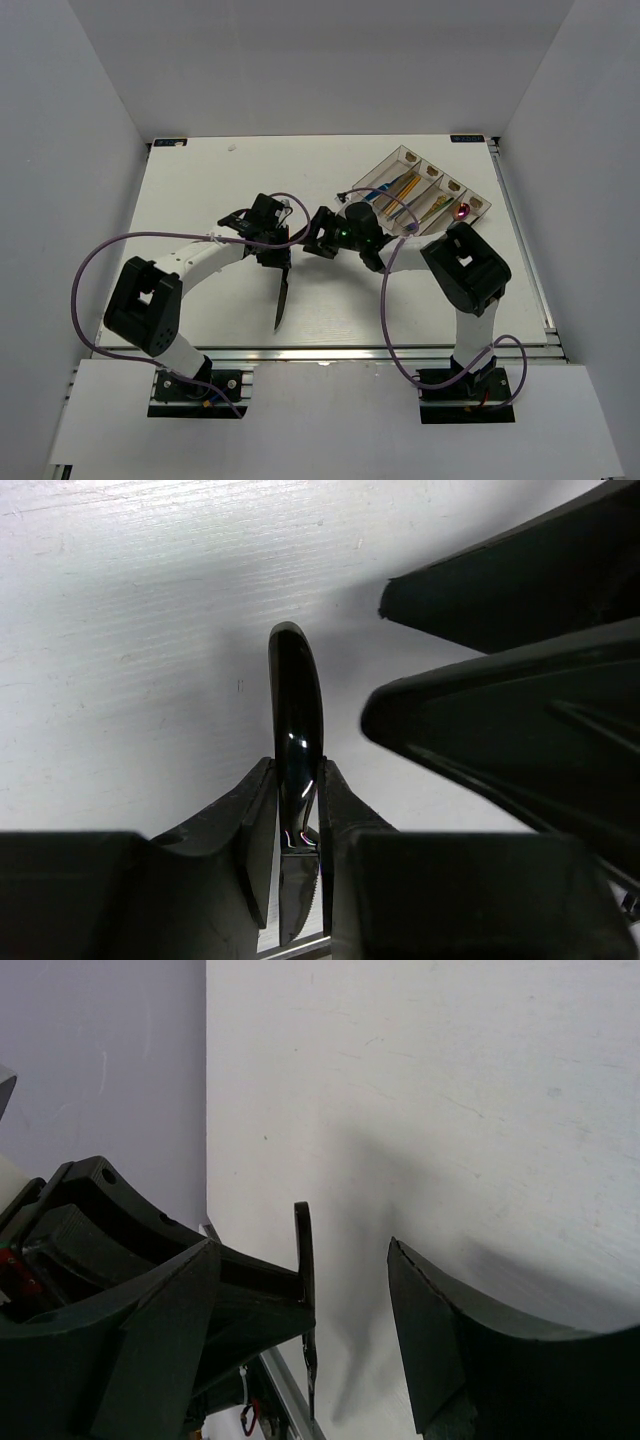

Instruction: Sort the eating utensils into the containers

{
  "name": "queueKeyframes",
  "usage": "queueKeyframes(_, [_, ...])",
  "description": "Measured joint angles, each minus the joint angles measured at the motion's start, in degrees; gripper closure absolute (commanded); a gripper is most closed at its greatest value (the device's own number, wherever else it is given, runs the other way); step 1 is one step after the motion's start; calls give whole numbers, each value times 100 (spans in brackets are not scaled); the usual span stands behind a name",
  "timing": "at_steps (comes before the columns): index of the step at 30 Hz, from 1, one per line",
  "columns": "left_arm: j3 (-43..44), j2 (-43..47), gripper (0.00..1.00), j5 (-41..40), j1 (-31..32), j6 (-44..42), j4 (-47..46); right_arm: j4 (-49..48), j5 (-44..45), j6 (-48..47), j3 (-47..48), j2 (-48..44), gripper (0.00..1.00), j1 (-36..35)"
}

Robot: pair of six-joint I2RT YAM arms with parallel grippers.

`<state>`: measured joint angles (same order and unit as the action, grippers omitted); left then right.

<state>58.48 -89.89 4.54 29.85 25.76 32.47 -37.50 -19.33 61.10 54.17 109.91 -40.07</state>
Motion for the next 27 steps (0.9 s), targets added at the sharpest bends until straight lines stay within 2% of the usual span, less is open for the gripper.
queueKeyframes(11, [15,9,100,92,2,0,-9,50,-20,-24,280,140,36,-201])
queueKeyframes(17, [22,13,100,107,2,0,-20,114,-37,-72,422,350,50,-221])
queueKeyframes(27, [50,22,100,111,2,0,-87,136,-212,-146,422,417,63,-267])
